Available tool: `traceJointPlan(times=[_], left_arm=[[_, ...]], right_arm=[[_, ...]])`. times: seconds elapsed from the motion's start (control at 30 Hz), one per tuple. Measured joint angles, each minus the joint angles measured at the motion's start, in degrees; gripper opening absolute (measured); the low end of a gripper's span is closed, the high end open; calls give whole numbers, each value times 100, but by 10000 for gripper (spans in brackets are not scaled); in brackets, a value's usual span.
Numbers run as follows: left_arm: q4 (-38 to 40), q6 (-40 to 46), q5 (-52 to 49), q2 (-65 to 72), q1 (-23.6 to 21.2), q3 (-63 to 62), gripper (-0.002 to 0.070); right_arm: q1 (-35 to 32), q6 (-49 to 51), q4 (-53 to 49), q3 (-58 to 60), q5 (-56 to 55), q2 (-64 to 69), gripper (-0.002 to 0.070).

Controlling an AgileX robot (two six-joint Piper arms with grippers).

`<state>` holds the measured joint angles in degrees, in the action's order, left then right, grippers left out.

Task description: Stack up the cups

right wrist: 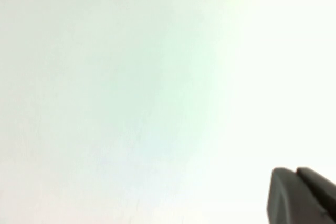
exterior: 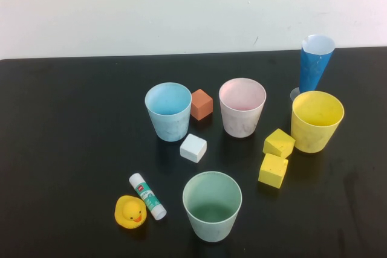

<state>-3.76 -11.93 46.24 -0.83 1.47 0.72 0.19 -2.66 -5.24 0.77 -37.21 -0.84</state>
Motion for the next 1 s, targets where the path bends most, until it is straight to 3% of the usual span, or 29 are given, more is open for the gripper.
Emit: traceJointPlan(times=[0.23, 0.43, 0.6, 0.8, 1.0], left_arm=[[21, -189, -3066, 133, 0, -1601, -2], [11, -111, -4916, 1374, 0, -2913, -2], [175, -91, -5550, 2535, 0, -3362, -2], [1076, -344, -5757, 3846, 0, -3362, -2], [1663, 243, -6737, 4956, 0, -3622, -2]], right_arm=[[0, -683, 380, -1258, 163, 0, -3], [0, -1987, 307, -2534, 823, 392, -3], [0, -2134, 218, -3005, 2988, 915, -3], [0, -2111, 240, -2925, 5460, 1645, -3], [0, -2084, 279, -2641, 6660, 2194, -3]])
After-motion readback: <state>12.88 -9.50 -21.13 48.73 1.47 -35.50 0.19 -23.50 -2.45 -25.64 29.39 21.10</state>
